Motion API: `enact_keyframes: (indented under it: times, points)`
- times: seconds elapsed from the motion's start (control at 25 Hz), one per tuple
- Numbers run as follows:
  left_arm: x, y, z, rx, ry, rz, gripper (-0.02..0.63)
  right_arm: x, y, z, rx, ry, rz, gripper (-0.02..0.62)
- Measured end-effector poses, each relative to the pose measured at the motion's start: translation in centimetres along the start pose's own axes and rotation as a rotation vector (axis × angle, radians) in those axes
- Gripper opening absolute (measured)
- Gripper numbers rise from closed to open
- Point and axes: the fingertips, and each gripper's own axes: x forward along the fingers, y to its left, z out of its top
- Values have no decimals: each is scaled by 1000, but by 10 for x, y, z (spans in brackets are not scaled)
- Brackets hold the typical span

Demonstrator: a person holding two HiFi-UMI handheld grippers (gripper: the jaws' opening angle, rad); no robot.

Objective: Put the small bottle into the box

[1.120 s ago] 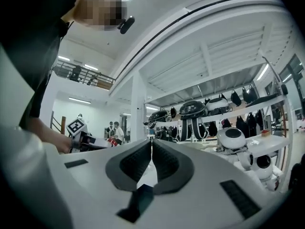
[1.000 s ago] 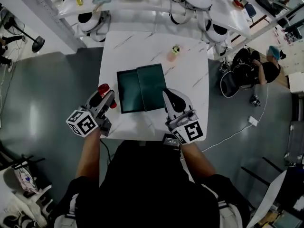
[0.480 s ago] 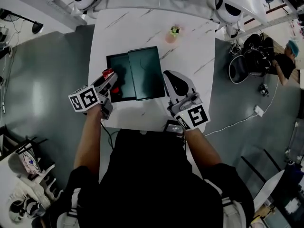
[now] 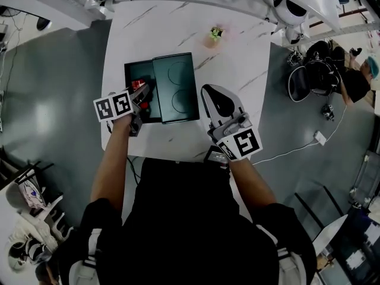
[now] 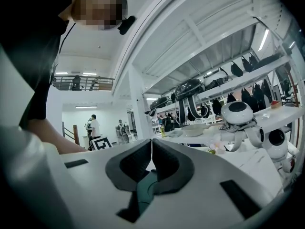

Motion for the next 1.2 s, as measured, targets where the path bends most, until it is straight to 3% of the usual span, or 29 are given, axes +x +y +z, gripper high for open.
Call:
enact_keyframes:
  times: [0.16, 0.72, 1.2]
  points:
    - [10, 15, -7, -14, 40, 73, 235, 0, -3, 1, 1, -2, 5, 34]
    - [41, 26, -30, -15, 167, 204, 235, -5, -7, -3, 17, -3, 3, 34]
    - [46, 31, -35, 32, 161, 260, 239, -9, -7, -2, 34, -25, 1, 34]
